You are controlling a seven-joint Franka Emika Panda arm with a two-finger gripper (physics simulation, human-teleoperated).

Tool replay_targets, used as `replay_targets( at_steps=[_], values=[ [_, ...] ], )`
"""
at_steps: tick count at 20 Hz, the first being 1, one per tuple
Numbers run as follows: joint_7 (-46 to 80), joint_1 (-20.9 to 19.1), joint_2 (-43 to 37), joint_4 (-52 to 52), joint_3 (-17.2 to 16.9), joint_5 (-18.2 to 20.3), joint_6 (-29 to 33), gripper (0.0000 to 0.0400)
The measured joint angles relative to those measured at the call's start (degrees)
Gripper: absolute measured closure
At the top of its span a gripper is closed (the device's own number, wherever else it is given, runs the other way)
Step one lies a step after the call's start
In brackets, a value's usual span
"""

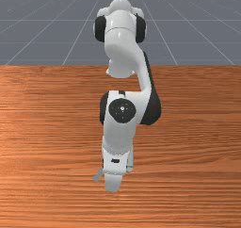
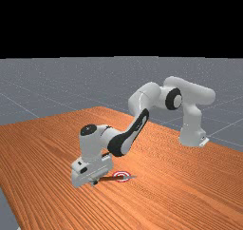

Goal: Pick up the pen and put it to the marker

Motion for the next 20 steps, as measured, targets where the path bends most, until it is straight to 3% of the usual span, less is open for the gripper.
replay_targets(
  at_steps=[2, 4, 5, 6, 7, 8, 9, 10, 11, 12, 13, 14, 15, 16, 17, 18, 19, 20],
  values=[
    [1.34, 0.06, -10.78, -21.08, -0.17, -0.59, 12.89, 0.0395],
    [1.66, 0.14, -14.64, -28.30, -0.27, -0.83, 15.54, 0.0398],
    [3.86, 0.43, -17.28, -33.81, -0.73, -0.66, 20.44, 0.0399],
    [4.16, 0.49, -18.55, -36.26, -0.82, -0.72, 21.60, 0.0399],
    [2.17, 0.25, -17.97, -34.60, -0.42, -0.99, 17.65, 0.0400],
    [4.82, 0.61, -20.18, -39.38, -0.97, -0.67, 22.79, 0.0400],
    [2.52, 0.32, -20.12, -38.72, -0.52, -1.11, 19.39, 0.0400],
    [2.66, 0.36, -21.44, -41.26, -0.57, -1.21, 20.51, 0.0400],
    [5.41, 2.06, -23.72, -46.32, -2.51, -3.22, 25.76, 0.0400],
    [4.74, 1.11, -26.21, -52.14, -1.70, -2.51, 33.17, 0.0400],
    [7.07, 3.26, -27.90, -58.19, -4.43, -3.54, 43.89, 0.0400],
    [7.71, 4.10, -29.05, -61.39, -5.40, -3.71, 47.38, 0.0400],
    [7.28, 3.04, -30.36, -62.77, -4.18, -4.04, 45.21, 0.0400],
    [8.60, 5.57, -30.18, -65.64, -7.04, -3.54, 53.36, 0.0400],
    [9.56, 7.90, -24.76, -63.69, -8.93, 4.85, 77.30, 0.0399],
    [8.45, 3.93, -31.78, -65.58, -5.34, -4.48, 50.82, 0.0400],
    [-4.29, -7.19, -28.95, -57.71, 6.98, 4.53, 35.66, 0.0400],
    [-5.21, -7.88, -27.62, -55.16, 7.75, 5.31, 34.31, 0.0400]
  ],
)
